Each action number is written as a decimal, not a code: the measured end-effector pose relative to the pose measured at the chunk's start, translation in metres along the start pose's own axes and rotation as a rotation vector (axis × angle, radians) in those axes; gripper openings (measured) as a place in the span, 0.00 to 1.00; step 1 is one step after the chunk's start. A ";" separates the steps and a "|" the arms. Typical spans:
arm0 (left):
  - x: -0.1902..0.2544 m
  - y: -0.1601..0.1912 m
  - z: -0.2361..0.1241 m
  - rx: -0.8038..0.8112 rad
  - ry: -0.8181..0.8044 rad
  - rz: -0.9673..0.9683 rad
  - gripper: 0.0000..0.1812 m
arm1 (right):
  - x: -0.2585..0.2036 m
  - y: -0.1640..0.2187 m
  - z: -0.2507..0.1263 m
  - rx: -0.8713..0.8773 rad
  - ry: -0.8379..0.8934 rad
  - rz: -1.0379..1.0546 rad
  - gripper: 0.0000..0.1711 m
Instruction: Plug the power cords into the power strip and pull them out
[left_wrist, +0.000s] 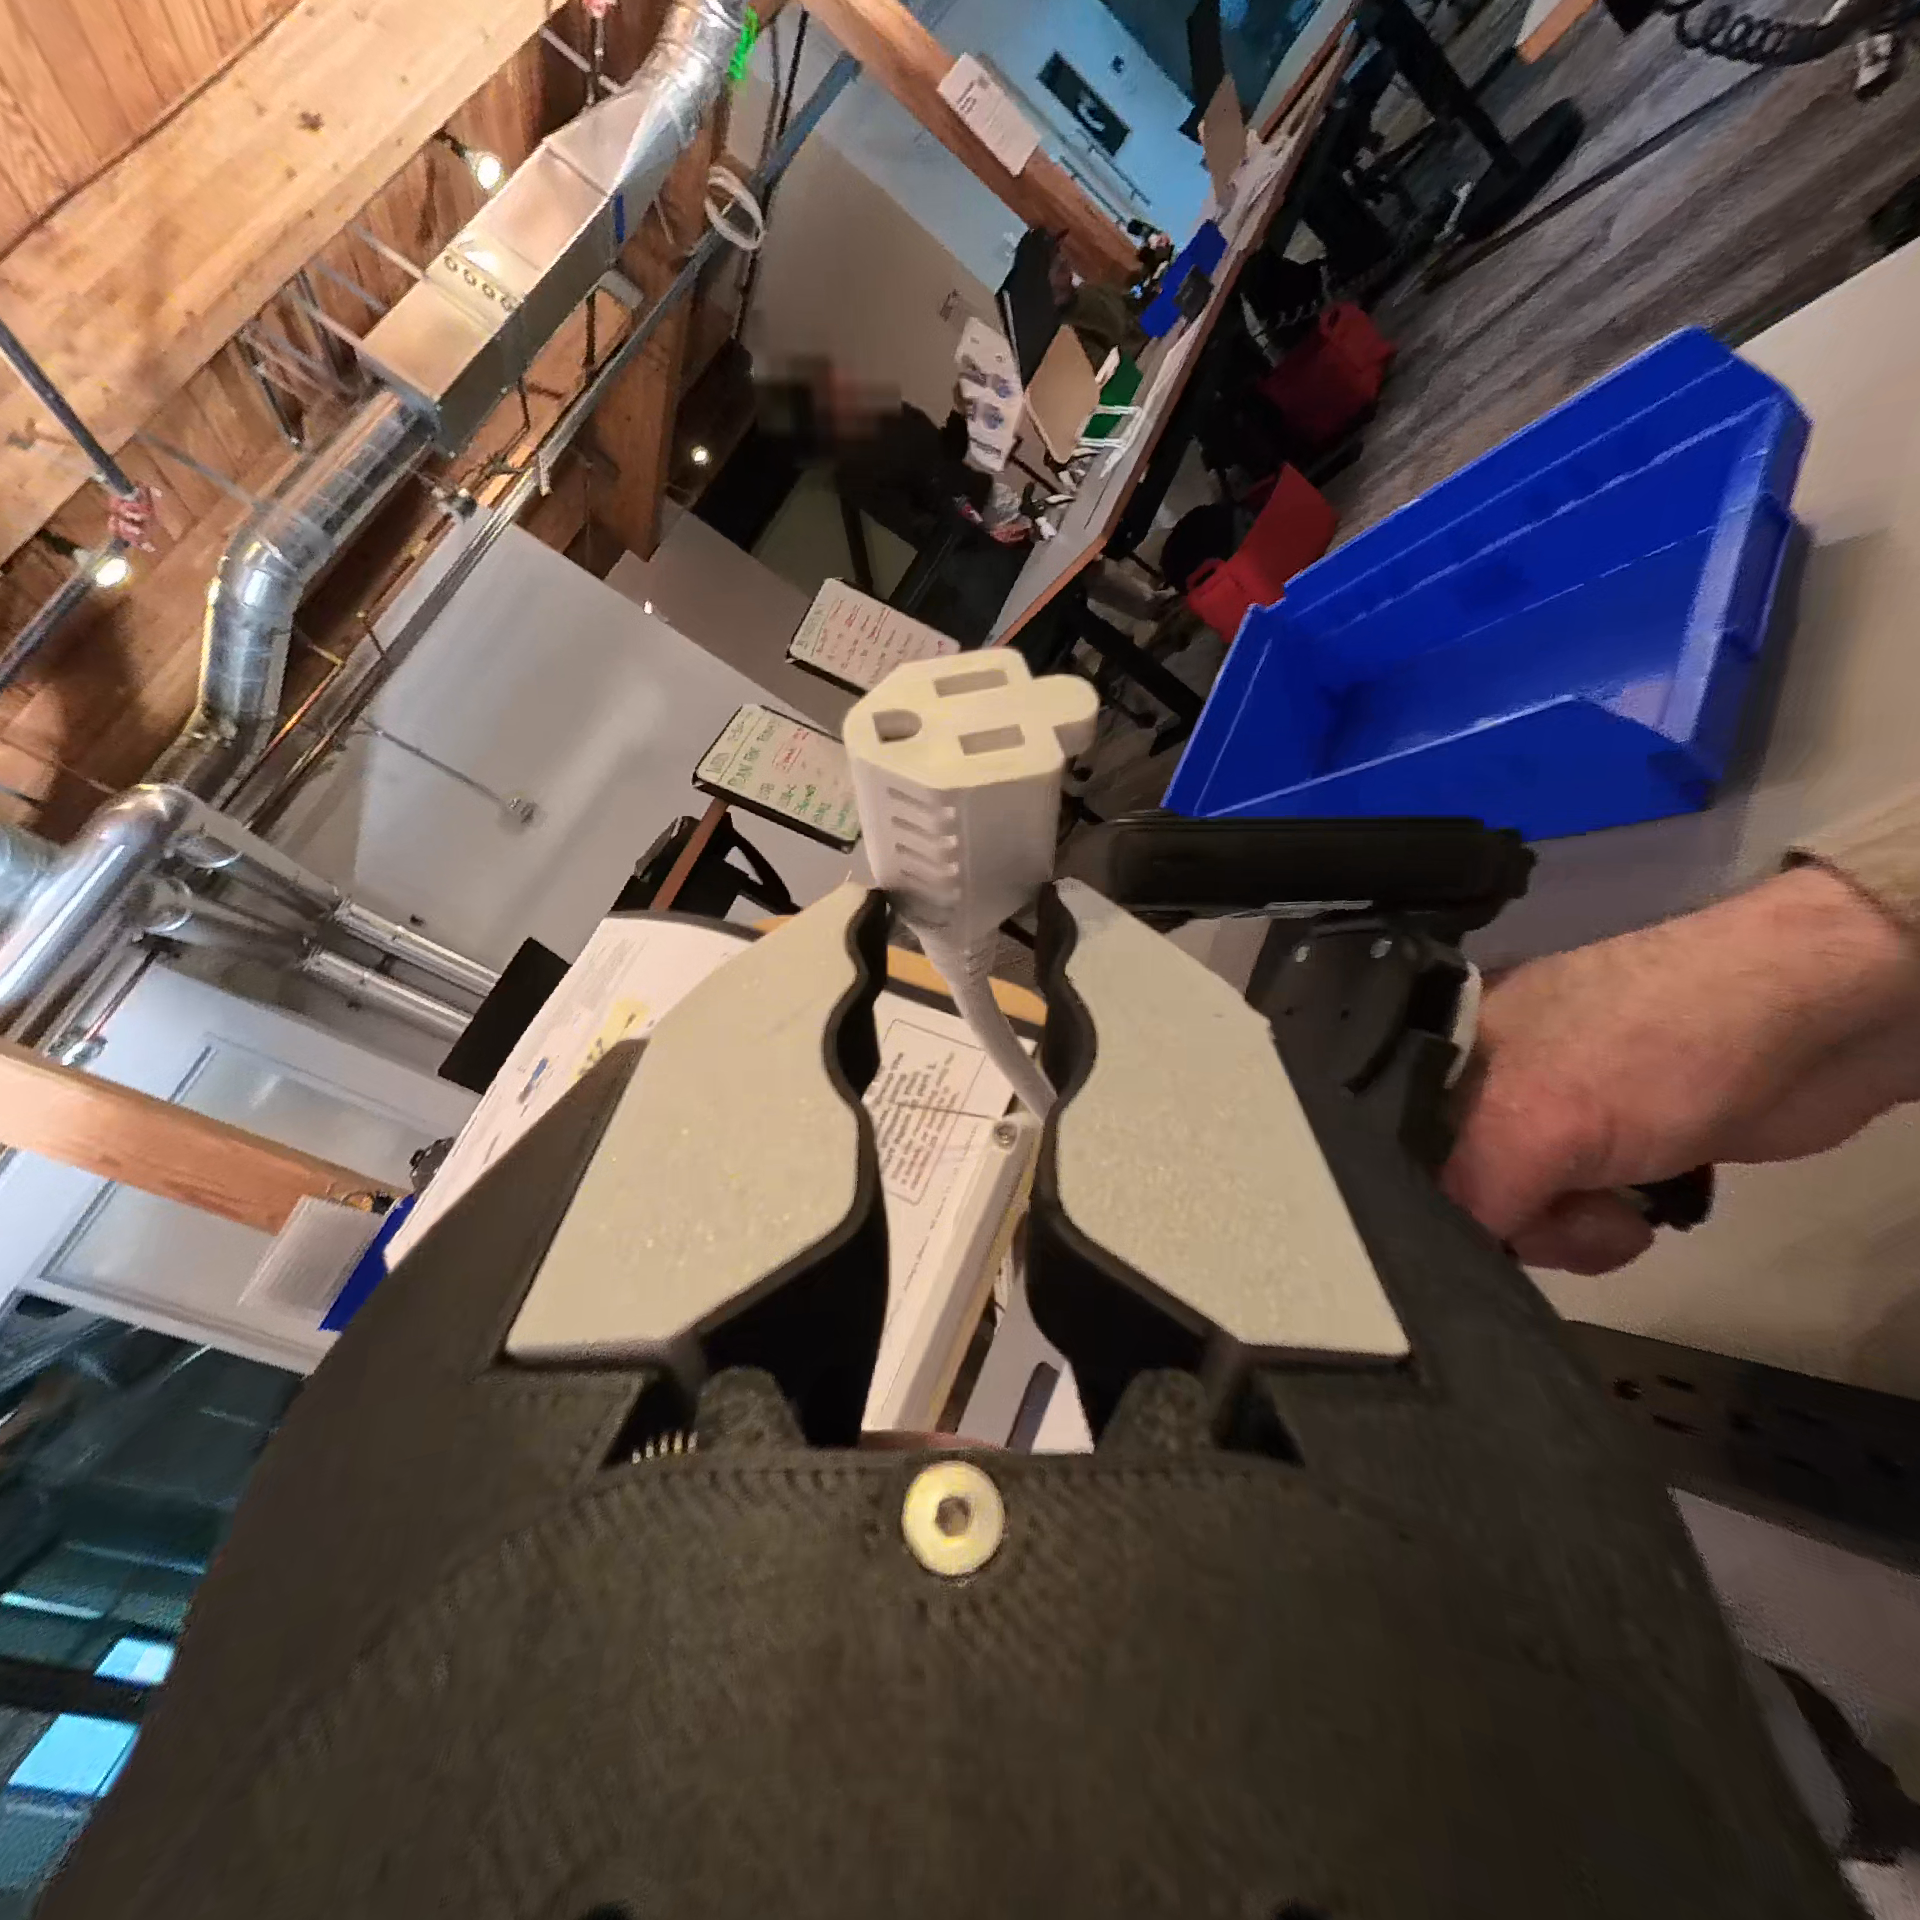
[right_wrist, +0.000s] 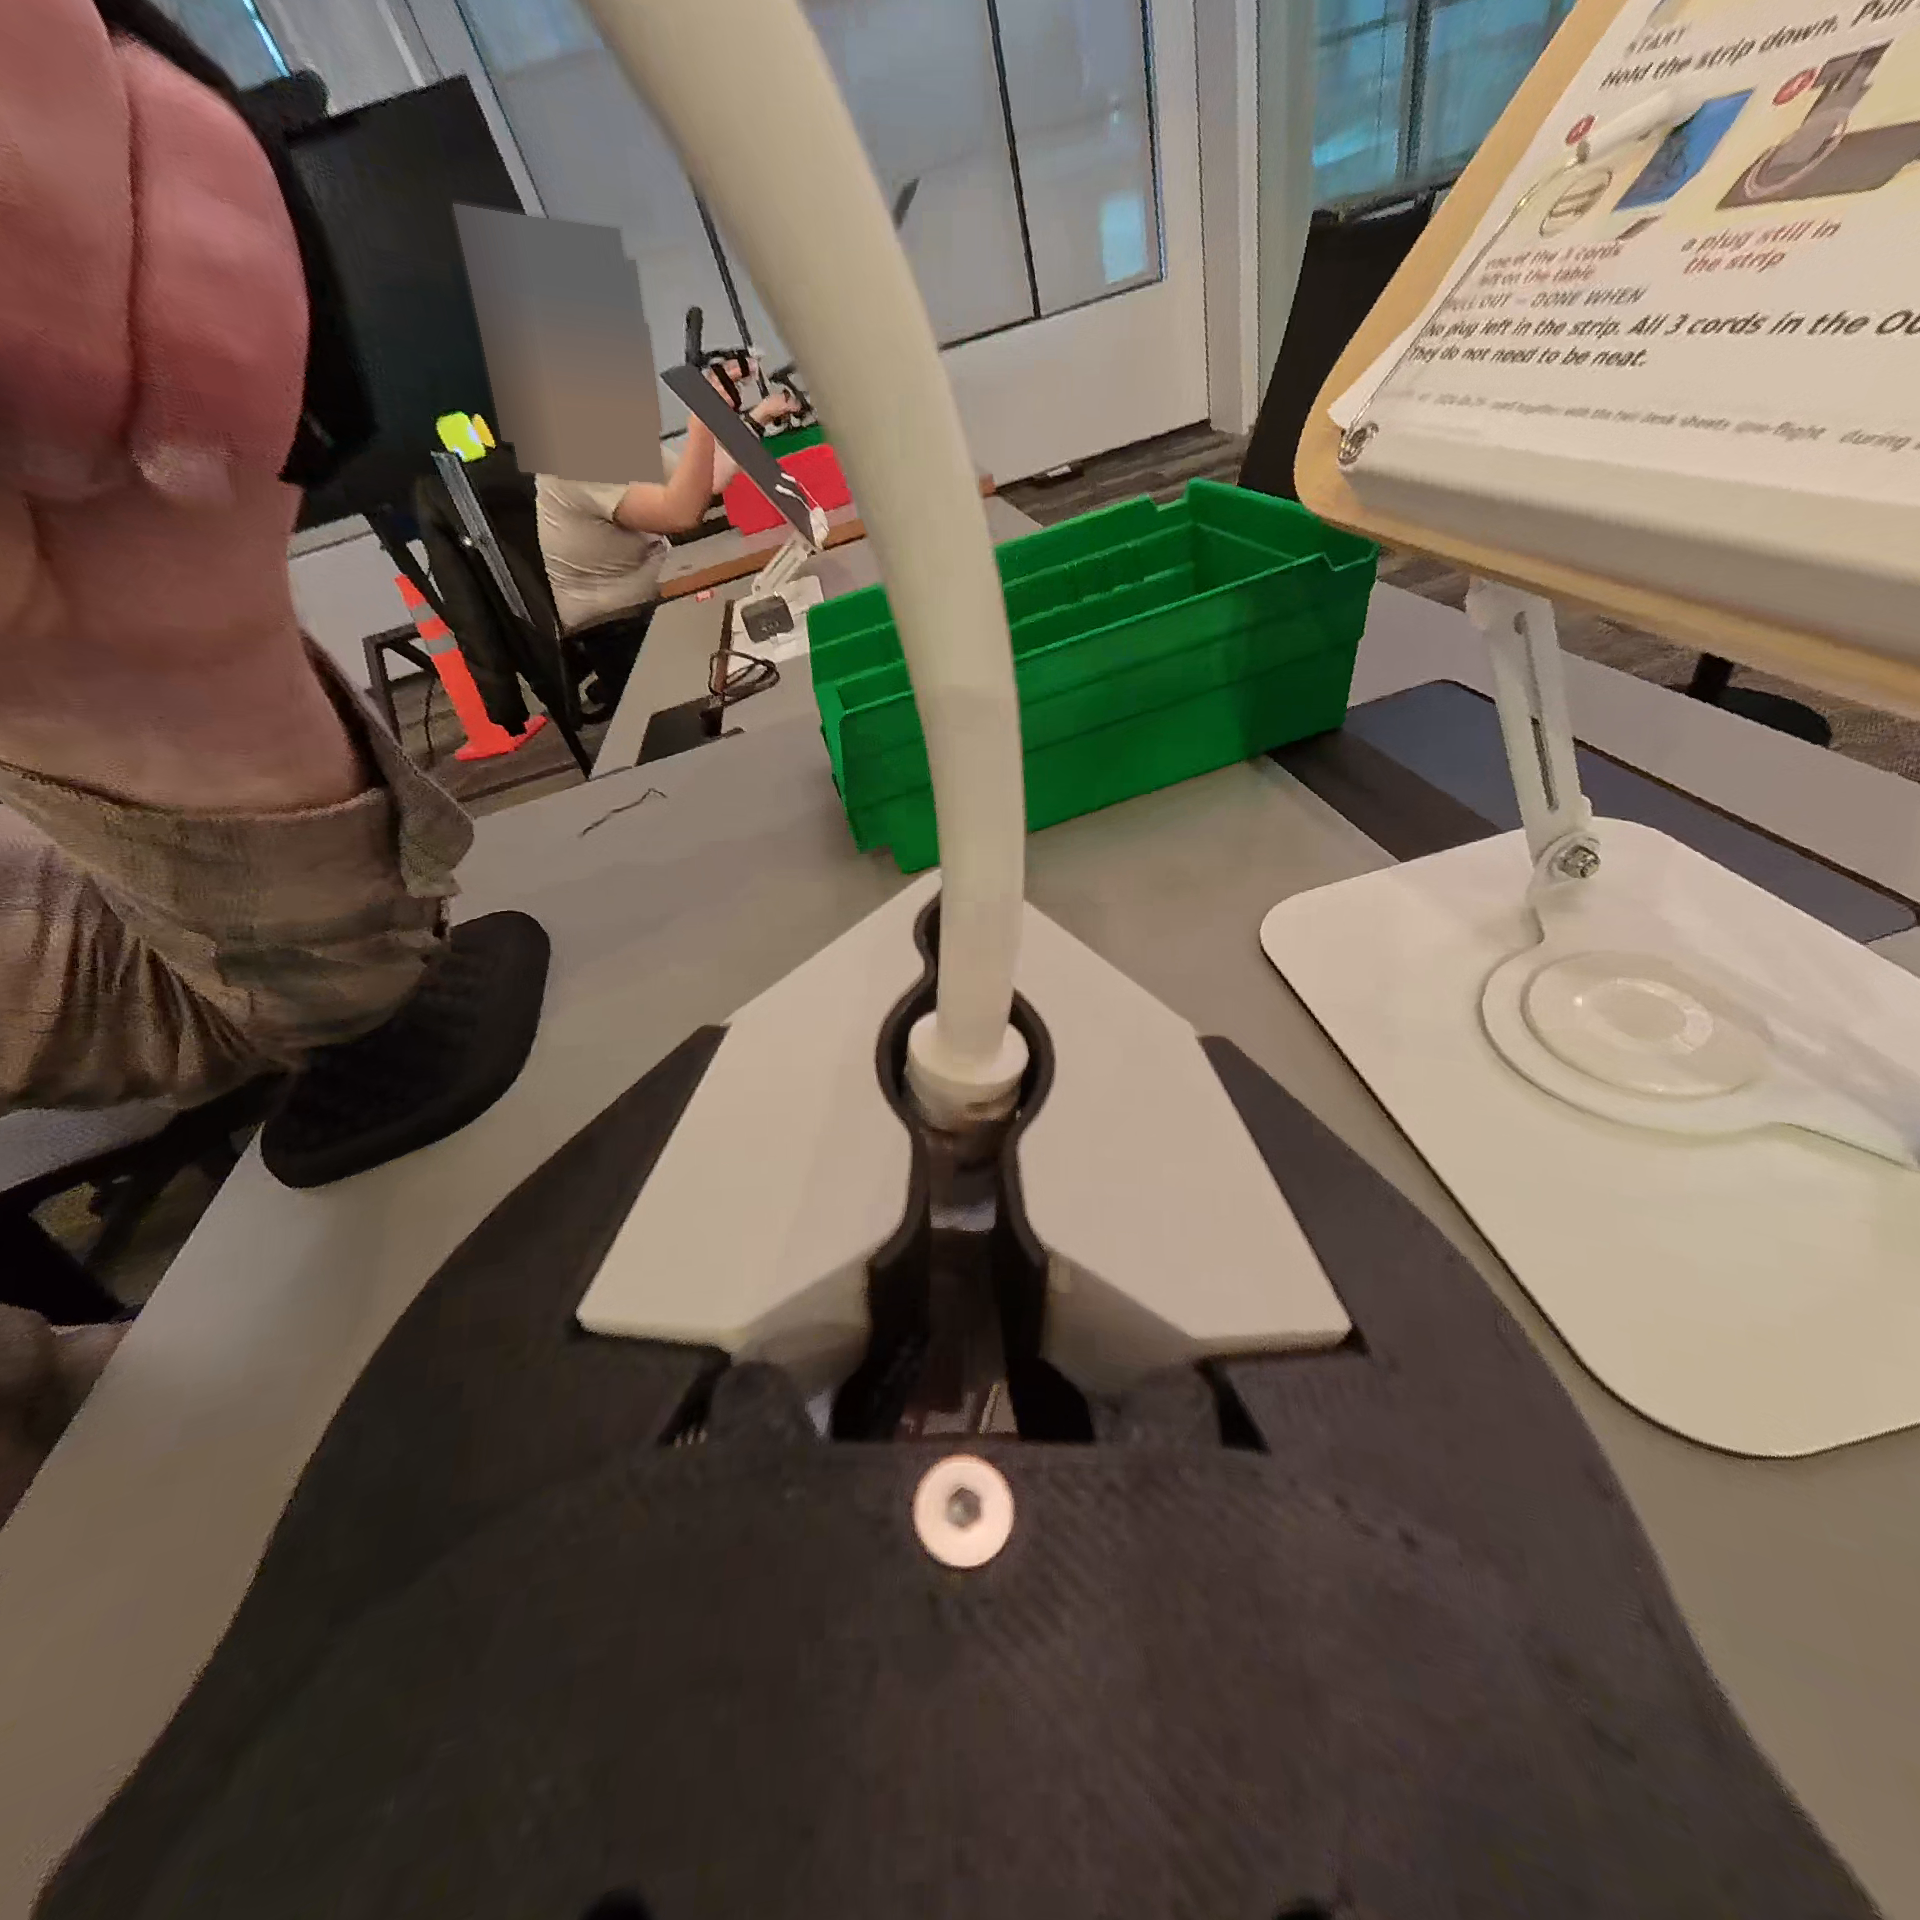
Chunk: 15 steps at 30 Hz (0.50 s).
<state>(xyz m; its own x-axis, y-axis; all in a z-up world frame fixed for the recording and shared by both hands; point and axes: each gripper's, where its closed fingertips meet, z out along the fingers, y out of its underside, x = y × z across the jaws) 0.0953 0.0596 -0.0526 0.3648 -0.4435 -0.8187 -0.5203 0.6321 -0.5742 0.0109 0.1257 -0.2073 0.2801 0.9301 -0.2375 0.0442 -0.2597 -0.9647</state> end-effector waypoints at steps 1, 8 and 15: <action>0.006 -0.002 0.000 0.001 0.025 0.002 0.15 | 0.001 -0.002 -0.002 0.009 -0.002 0.000 0.00; 0.031 -0.010 -0.017 0.048 0.123 -0.001 0.24 | 0.004 -0.027 -0.023 0.139 -0.018 -0.008 0.00; 0.036 0.030 -0.022 0.020 0.200 -0.186 0.37 | 0.001 -0.061 -0.054 0.319 -0.083 -0.002 0.00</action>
<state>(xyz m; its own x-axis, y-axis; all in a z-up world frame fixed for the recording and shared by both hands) 0.0758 0.0483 -0.0997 0.2915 -0.6685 -0.6842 -0.4430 0.5396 -0.7160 0.0607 0.1286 -0.1429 0.2007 0.9519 -0.2315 -0.2618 -0.1756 -0.9490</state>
